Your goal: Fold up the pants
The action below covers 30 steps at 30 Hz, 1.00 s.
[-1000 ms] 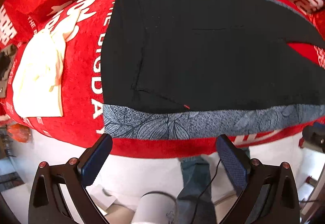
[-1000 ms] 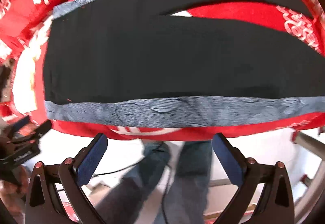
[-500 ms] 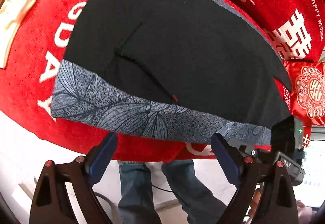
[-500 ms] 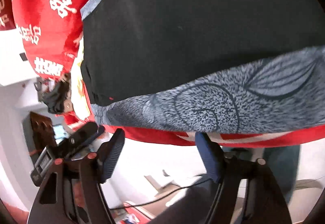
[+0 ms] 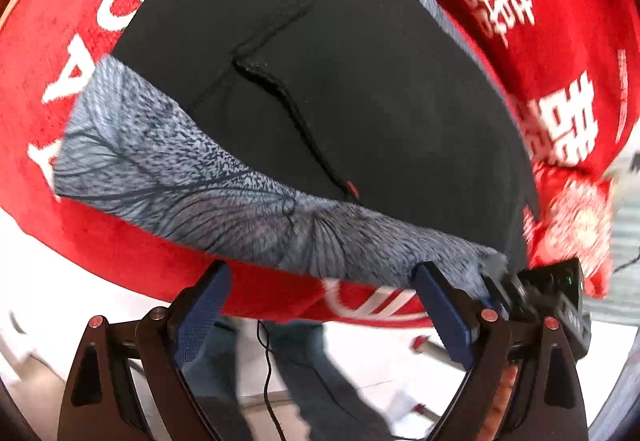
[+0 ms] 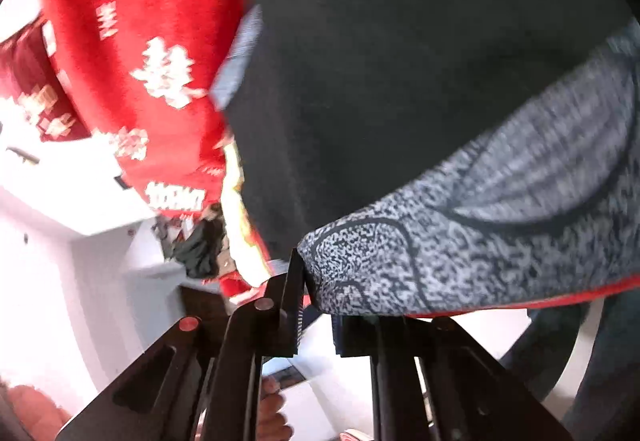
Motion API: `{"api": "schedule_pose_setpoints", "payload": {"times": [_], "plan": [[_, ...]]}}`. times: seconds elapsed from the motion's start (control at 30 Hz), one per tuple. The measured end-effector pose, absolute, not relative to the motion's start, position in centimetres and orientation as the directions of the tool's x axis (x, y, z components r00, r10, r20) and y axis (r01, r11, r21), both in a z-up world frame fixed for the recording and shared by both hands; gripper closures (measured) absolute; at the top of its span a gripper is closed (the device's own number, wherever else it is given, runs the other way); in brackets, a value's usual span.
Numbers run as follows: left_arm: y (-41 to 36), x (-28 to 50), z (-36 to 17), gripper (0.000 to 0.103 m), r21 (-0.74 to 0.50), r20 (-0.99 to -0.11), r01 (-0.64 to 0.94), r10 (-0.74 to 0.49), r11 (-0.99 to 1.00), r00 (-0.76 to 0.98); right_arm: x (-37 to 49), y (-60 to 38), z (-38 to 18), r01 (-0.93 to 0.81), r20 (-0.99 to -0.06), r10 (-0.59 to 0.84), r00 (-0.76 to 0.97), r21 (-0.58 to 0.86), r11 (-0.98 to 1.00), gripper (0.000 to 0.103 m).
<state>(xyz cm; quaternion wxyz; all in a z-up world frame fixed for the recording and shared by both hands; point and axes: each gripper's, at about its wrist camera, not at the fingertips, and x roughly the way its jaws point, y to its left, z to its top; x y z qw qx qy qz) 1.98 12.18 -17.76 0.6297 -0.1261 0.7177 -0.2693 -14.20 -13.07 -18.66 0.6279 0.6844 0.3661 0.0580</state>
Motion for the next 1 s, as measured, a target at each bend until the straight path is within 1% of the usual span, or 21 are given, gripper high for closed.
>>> {"api": "schedule_pose_setpoints", "payload": {"times": [0.1,0.13,0.17,0.2,0.27,0.3,0.37,0.43,0.47,0.5,0.53,0.6,0.63,0.67,0.7,0.77,0.8,0.9,1.0], "plan": [[12.2,3.1,-17.9,0.009,-0.600,-0.796,0.063,-0.587,0.798,-0.148,-13.5,-13.6,-16.7,0.401,-0.376,0.589,0.715,0.911,0.095,0.091],[12.1,3.4,-17.8,0.018,-0.605,-0.793,0.056,-0.595,0.794,-0.130,-13.6,-13.7,-16.4,0.398,-0.379,0.597,0.707,0.911,0.108,0.091],[11.7,3.9,-17.8,0.036,-0.605,-0.795,0.066,-0.596,0.793,-0.113,-13.5,-13.9,-16.3,0.395,-0.381,0.604,0.700,0.911,0.117,0.091],[11.4,4.2,-17.9,0.041,-0.595,-0.802,0.079,-0.586,0.800,-0.113,-13.4,-13.8,-16.4,0.397,-0.389,0.611,0.689,0.908,0.131,0.091],[11.0,4.5,-18.0,0.058,-0.593,-0.805,0.103,-0.583,0.799,-0.109,-13.2,-13.9,-17.1,0.406,-0.398,0.622,0.675,0.903,0.137,0.090],[10.9,4.7,-18.0,0.060,-0.589,-0.808,0.121,-0.579,0.799,-0.111,-13.3,-14.1,-17.6,0.414,-0.399,0.623,0.673,0.901,0.130,0.087],[11.0,4.9,-17.7,0.062,-0.589,-0.808,0.152,-0.578,0.794,-0.115,-14.3,-14.5,-18.4,0.441,-0.416,0.610,0.675,0.890,0.118,0.087],[11.3,5.0,-17.3,0.062,-0.582,-0.813,0.177,-0.569,0.794,-0.121,-15.6,-14.8,-19.4,0.463,-0.425,0.592,0.685,0.881,0.098,0.081],[11.2,5.0,-17.2,0.062,-0.579,-0.816,0.189,-0.565,0.794,-0.125,-16.2,-14.9,-19.8,0.469,-0.424,0.579,0.696,0.880,0.081,0.074],[11.0,5.1,-17.0,0.062,-0.572,-0.820,0.205,-0.557,0.794,-0.130,-16.7,-15.1,-20.2,0.473,-0.423,0.569,0.705,0.879,0.068,0.064],[10.7,5.1,-16.9,0.062,-0.565,-0.825,0.223,-0.549,0.794,-0.133,-17.4,-15.3,-20.6,0.481,-0.423,0.555,0.716,0.876,0.047,0.059],[10.4,5.2,-16.7,0.062,-0.544,-0.839,0.257,-0.527,0.799,-0.135,-18.4,-15.5,-21.3,0.476,-0.394,0.528,0.752,0.879,-0.021,0.057],[10.4,5.2,-16.6,0.065,-0.536,-0.843,0.264,-0.520,0.802,-0.137,-19.0,-15.6,-21.7,0.476,-0.383,0.510,0.771,0.877,-0.061,0.060],[10.3,5.2,-16.4,0.066,-0.531,-0.847,0.267,-0.514,0.804,-0.138,-19.7,-15.8,-21.8,0.484,-0.385,0.489,0.783,0.871,-0.089,0.073],[10.2,5.3,-16.1,0.067,-0.531,-0.847,0.268,-0.513,0.804,-0.140,-20.3,-16.2,-21.9,0.498,-0.400,0.464,0.791,0.860,-0.108,0.097],[9.8,5.3,-15.2,0.069,-0.515,-0.857,0.281,-0.498,0.810,-0.134,-20.5,-16.9,-20.7,0.528,-0.439,0.450,0.777,0.845,-0.087,0.097],[9.4,5.3,-14.4,0.069,-0.498,-0.866,0.297,-0.485,0.814,-0.122,-19.7,-17.3,-19.1,0.543,-0.479,0.471,0.741,0.840,0.001,0.097],[8.4,6.0,-11.5,0.069,-0.478,-0.874,0.317,-0.479,0.819,-0.082,-16.6,-18.5,-15.2,0.526,-0.548,0.517,0.657,0.825,0.205,0.097],[6.3,7.8,-8.1,0.069,-0.477,-0.865,0.342,-0.500,0.810,-0.023,-12.6,-21.9,-11.0,0.452,-0.581,0.538,0.610,0.814,0.365,0.097]]}}
